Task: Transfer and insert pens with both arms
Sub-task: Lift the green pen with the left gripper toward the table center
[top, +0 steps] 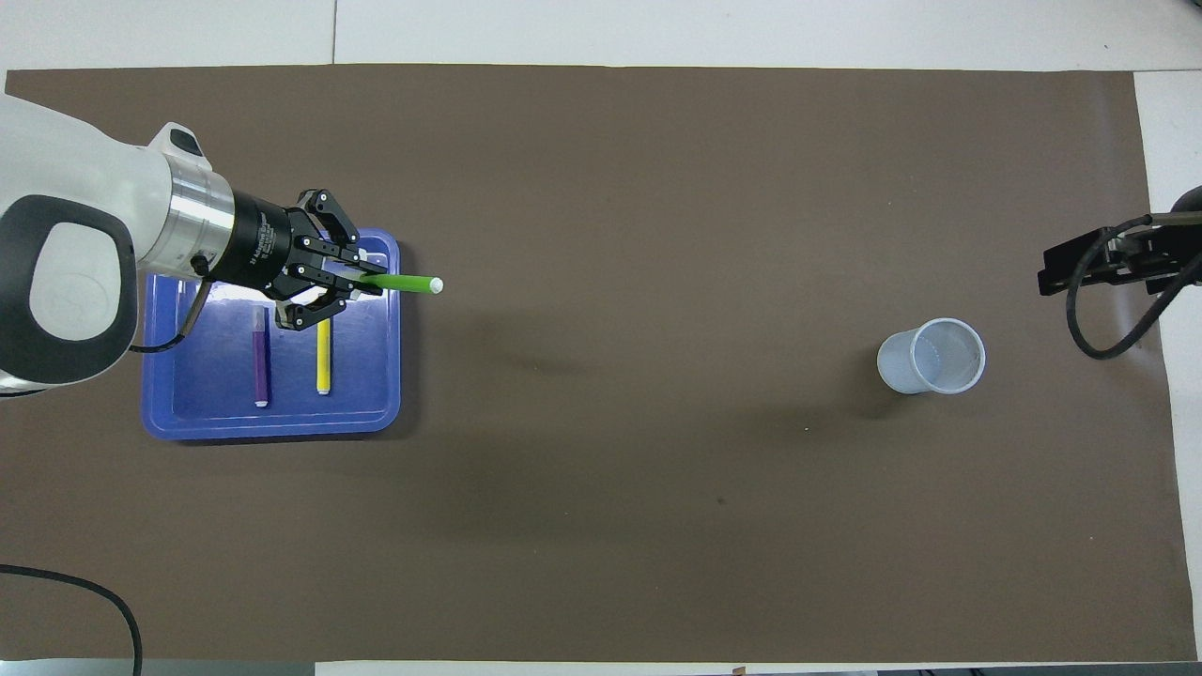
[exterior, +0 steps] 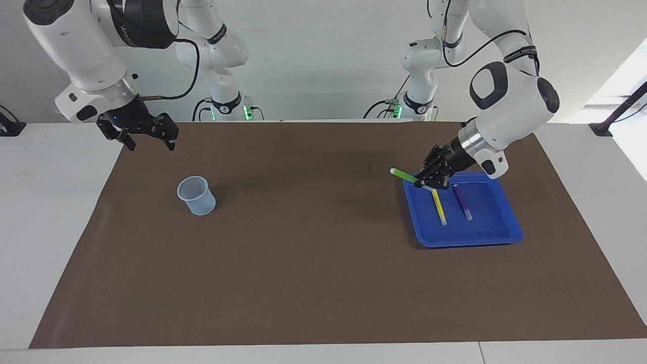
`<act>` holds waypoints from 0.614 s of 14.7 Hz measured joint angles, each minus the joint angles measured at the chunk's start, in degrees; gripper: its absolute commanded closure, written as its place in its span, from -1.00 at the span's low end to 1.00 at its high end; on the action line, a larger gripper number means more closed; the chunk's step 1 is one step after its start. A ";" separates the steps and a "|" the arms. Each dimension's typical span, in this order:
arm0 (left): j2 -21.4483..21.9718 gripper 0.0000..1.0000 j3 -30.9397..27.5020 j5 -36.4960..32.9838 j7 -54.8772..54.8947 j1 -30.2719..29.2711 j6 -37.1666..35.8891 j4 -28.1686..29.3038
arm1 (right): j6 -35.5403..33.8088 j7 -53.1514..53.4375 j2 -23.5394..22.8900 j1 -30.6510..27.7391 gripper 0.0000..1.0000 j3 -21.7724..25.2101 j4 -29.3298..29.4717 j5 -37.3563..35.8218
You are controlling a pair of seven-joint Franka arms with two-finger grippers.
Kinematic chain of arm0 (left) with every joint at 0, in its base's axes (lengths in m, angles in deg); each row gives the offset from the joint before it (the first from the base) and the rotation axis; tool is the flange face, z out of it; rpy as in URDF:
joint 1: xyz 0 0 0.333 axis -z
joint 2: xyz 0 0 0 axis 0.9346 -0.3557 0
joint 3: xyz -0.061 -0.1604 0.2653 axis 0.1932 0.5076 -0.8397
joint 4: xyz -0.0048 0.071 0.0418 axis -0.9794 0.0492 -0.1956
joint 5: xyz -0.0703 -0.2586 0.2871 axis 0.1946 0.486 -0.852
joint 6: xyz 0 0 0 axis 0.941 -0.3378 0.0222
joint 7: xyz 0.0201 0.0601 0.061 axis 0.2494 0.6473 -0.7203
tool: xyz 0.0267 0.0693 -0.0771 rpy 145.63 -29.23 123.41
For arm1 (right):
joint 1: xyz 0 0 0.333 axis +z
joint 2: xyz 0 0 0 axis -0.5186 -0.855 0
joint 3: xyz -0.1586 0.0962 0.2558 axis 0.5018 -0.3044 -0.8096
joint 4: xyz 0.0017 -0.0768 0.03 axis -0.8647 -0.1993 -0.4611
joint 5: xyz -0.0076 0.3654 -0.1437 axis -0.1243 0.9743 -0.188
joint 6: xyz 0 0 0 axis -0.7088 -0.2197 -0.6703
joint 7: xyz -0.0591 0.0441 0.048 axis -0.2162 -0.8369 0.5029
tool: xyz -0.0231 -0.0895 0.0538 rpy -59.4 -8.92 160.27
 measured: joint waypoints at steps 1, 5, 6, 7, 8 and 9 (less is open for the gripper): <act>0.20 1.00 1.21 1.07 -2.14 0.02 0.42 0.00 | 0.00 0.00 0.00 0.00 -1.00 0.00 0.00 0.00; 0.72 1.00 4.92 5.22 -8.74 1.67 1.64 0.12 | 0.00 0.00 0.00 0.00 -1.00 0.00 0.00 0.00; 0.77 1.00 5.08 6.13 -10.35 2.86 2.71 0.35 | 0.00 0.00 0.00 0.00 -1.00 0.00 0.00 0.00; 0.80 1.00 5.14 6.95 -11.91 4.31 4.22 0.71 | 0.00 0.00 0.00 0.00 -1.00 0.00 0.00 0.00; 0.82 1.00 5.20 7.67 -13.51 5.89 6.12 1.17 | 0.00 0.00 0.00 0.00 -1.00 0.00 0.00 0.00; 0.88 1.00 5.27 9.14 -14.87 7.54 8.43 1.84 | 0.00 0.00 0.00 0.00 -1.00 0.00 0.00 0.00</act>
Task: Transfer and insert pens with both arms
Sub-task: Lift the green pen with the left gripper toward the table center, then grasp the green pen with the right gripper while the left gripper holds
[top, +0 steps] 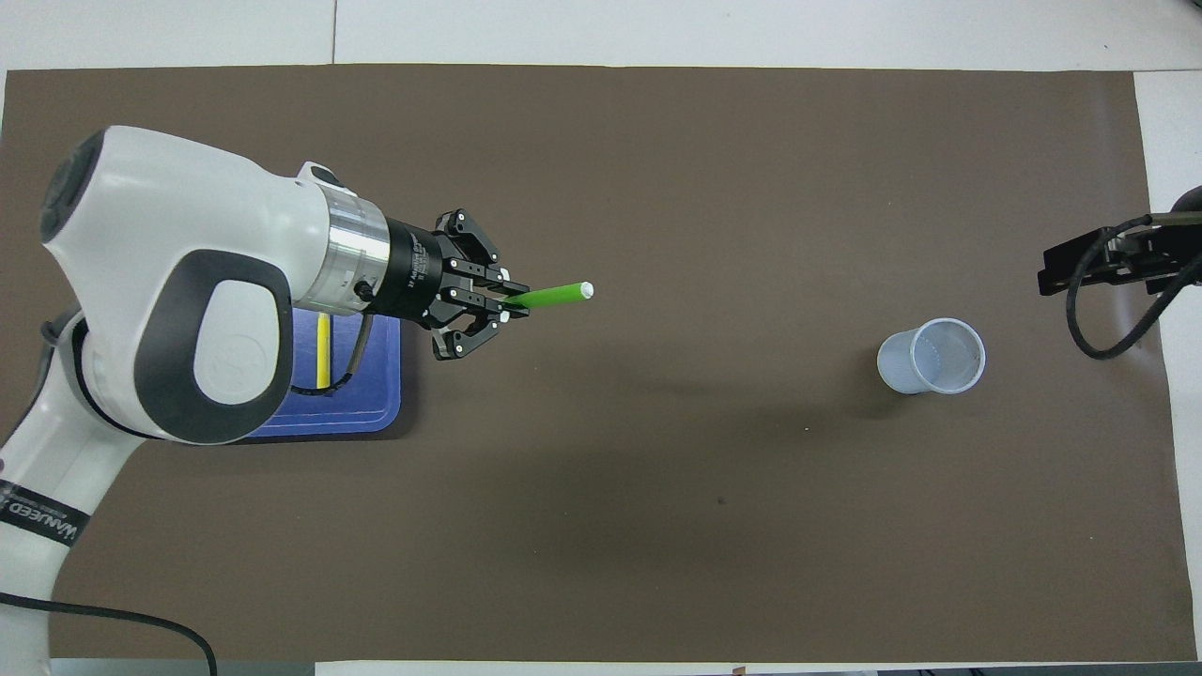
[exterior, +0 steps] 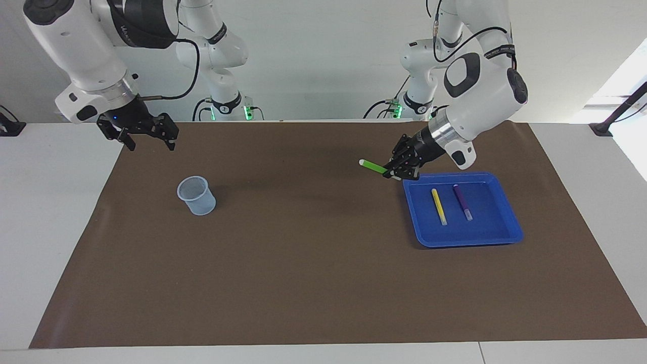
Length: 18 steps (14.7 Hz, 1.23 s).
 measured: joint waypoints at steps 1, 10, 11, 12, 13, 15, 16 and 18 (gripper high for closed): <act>0.17 1.00 0.05 2.42 -0.65 1.59 2.55 0.92 | 0.00 0.00 0.00 0.00 -1.00 0.00 0.00 0.00; 3.93 1.00 0.19 19.23 -2.35 12.10 21.99 10.49 | -2.95 -0.39 0.20 0.11 -1.00 -0.09 0.00 0.31; 4.14 1.00 0.19 20.05 -2.58 12.97 23.60 11.15 | -3.01 -1.04 0.23 0.12 -1.00 -0.23 -0.02 2.27; 4.29 1.00 0.20 20.61 -2.74 13.53 24.44 11.54 | -3.04 -1.58 0.24 0.11 -1.00 -0.30 -0.11 6.72; 4.38 1.00 0.20 21.03 -2.92 13.76 24.79 11.67 | -3.06 -1.66 0.24 0.12 -1.00 -0.31 -0.28 11.63; 4.45 1.00 0.17 21.81 -2.97 13.99 25.12 11.69 | -2.93 -1.57 0.25 0.23 -1.00 -0.44 -0.54 18.75; 4.45 1.00 0.18 22.14 -2.98 14.22 25.36 11.76 | -2.46 -0.83 0.27 0.64 -1.00 -0.49 -0.78 21.96; 4.45 1.00 0.18 22.39 -3.04 14.59 25.90 11.96 | 0.59 4.79 0.45 2.84 -1.00 -0.54 -1.83 27.72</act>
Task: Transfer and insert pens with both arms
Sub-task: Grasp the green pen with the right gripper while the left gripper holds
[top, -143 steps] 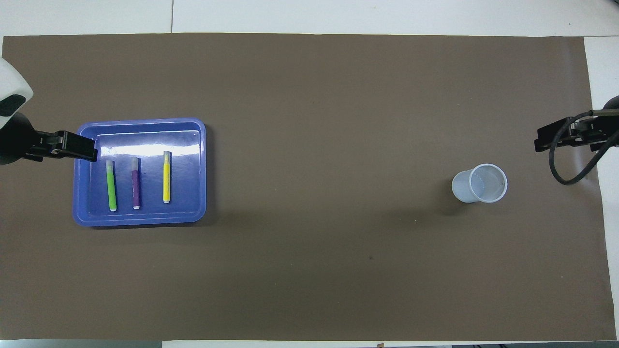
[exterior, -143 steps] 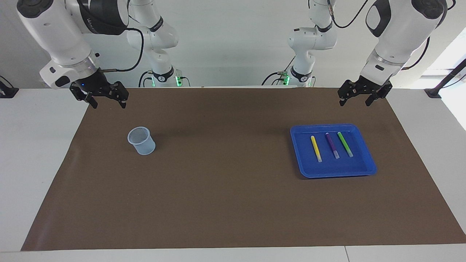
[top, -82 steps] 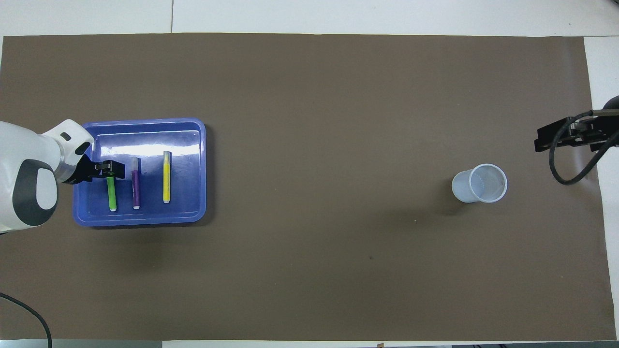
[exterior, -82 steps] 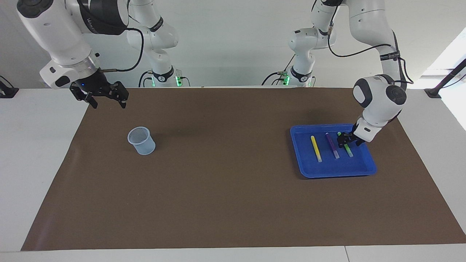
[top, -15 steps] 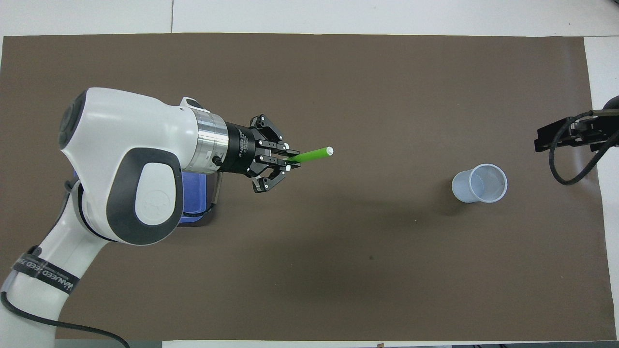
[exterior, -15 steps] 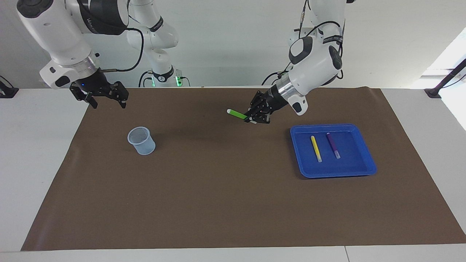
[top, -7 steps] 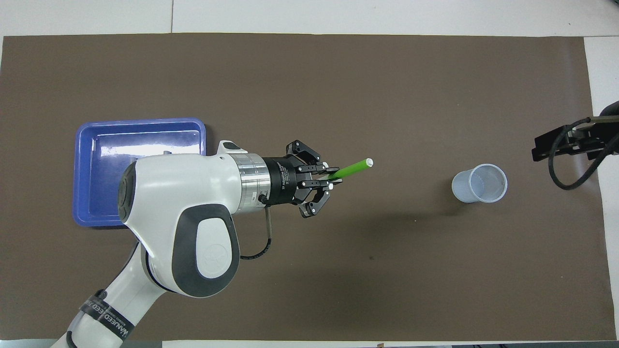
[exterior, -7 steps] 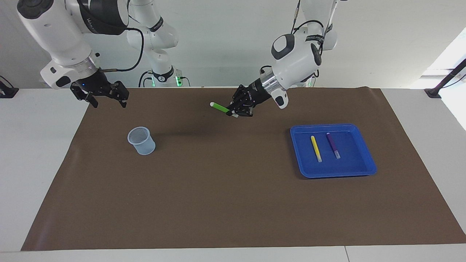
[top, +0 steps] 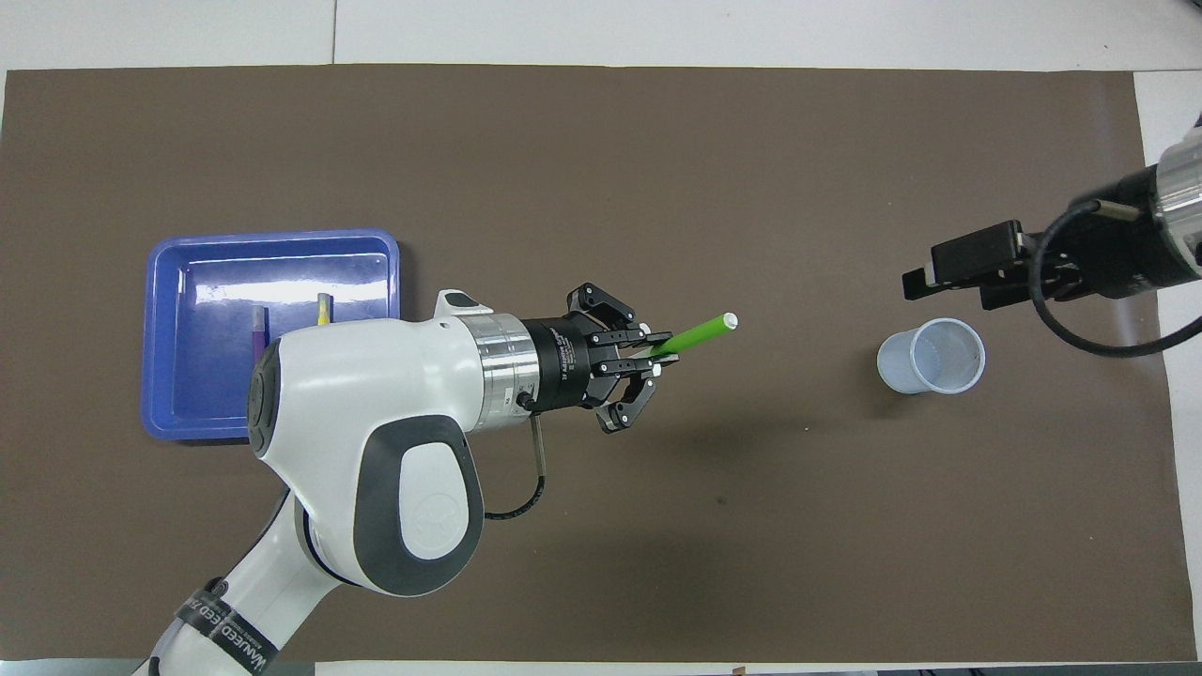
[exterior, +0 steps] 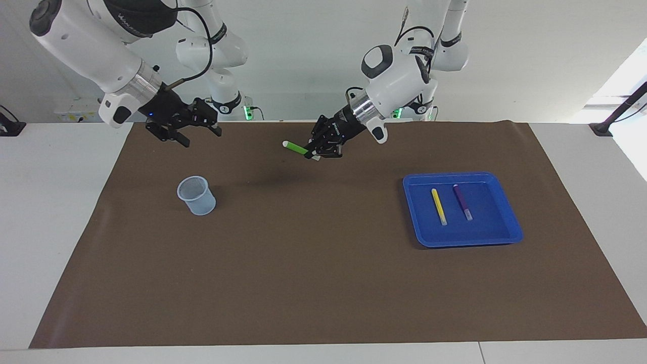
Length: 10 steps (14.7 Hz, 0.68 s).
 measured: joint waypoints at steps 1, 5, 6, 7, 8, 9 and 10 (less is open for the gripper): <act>0.00 1.00 0.00 0.02 -0.05 0.11 0.10 0.12 | 2.43 3.19 0.18 1.76 -1.00 -0.04 -0.78 1.70; 0.04 1.00 0.00 0.22 -0.08 0.16 0.41 0.25 | 13.37 8.63 1.96 9.79 -0.82 -0.25 -7.49 5.80; 0.06 1.00 0.00 0.25 -0.09 0.16 0.52 0.25 | 16.02 9.82 2.37 10.99 -0.80 -0.27 -9.32 6.65; 0.08 1.00 0.00 0.27 -0.10 0.16 0.59 0.25 | 17.88 11.56 2.63 11.93 -0.72 -0.27 -10.58 7.37; 0.08 1.00 0.00 0.34 -0.12 0.16 0.63 0.25 | 18.90 12.89 2.77 12.74 -0.66 -0.27 -11.26 7.56; 0.08 1.00 0.00 0.55 -0.12 0.16 0.66 0.25 | 19.32 13.75 2.85 13.40 -0.56 -0.27 -11.70 7.59; 0.09 1.00 0.00 0.75 -0.12 0.16 0.68 0.26 | 19.46 14.25 2.93 13.88 -0.45 -0.27 -12.11 7.59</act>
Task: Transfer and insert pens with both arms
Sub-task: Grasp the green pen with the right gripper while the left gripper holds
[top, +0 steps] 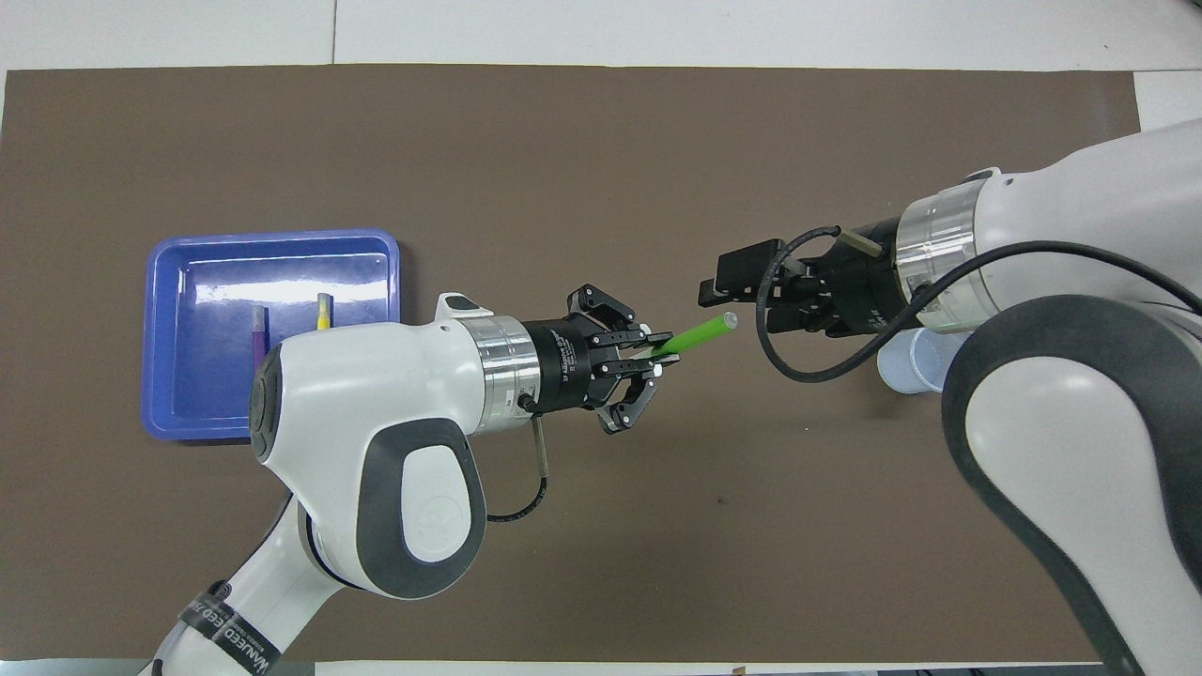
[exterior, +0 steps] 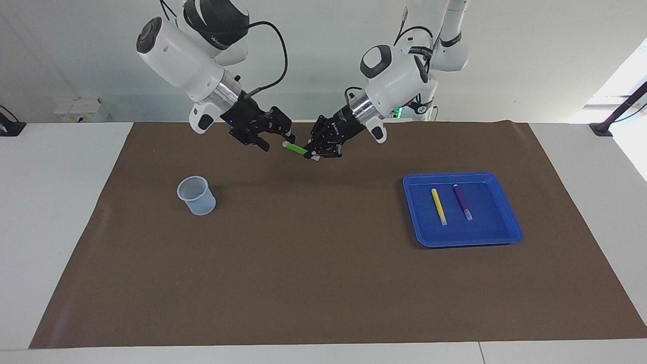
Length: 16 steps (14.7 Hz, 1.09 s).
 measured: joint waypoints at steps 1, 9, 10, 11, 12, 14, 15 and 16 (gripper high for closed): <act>0.01 1.00 0.00 0.11 0.00 0.00 0.01 0.01 | 0.04 0.12 0.09 0.17 -0.38 0.00 -0.33 0.01; 0.04 1.00 0.01 1.56 -0.01 0.29 1.60 0.08 | 0.04 0.25 0.58 0.21 0.02 0.06 -1.06 0.06; 0.04 1.00 0.01 1.77 -0.01 0.40 1.92 0.15 | 0.04 0.25 0.58 0.39 0.02 0.06 -1.06 0.06; 0.04 1.00 0.01 1.89 -0.01 0.47 2.29 0.21 | 0.04 0.27 0.58 0.63 0.02 0.06 -1.07 0.07; 0.04 1.00 0.01 1.99 -0.01 0.55 2.58 0.27 | 0.05 0.28 0.58 0.82 0.02 0.05 -1.07 0.07; 0.04 1.00 0.01 2.22 -0.01 0.69 2.79 0.34 | 0.08 0.29 0.58 0.90 0.02 0.06 -1.07 0.07; 0.04 1.00 0.01 2.32 -0.01 0.71 2.84 0.36 | 0.09 0.29 0.58 0.90 0.02 0.06 -1.07 0.07; 0.04 1.00 0.01 2.41 -0.01 0.72 2.88 0.38 | 0.30 0.29 0.58 0.90 0.02 0.07 -1.07 0.07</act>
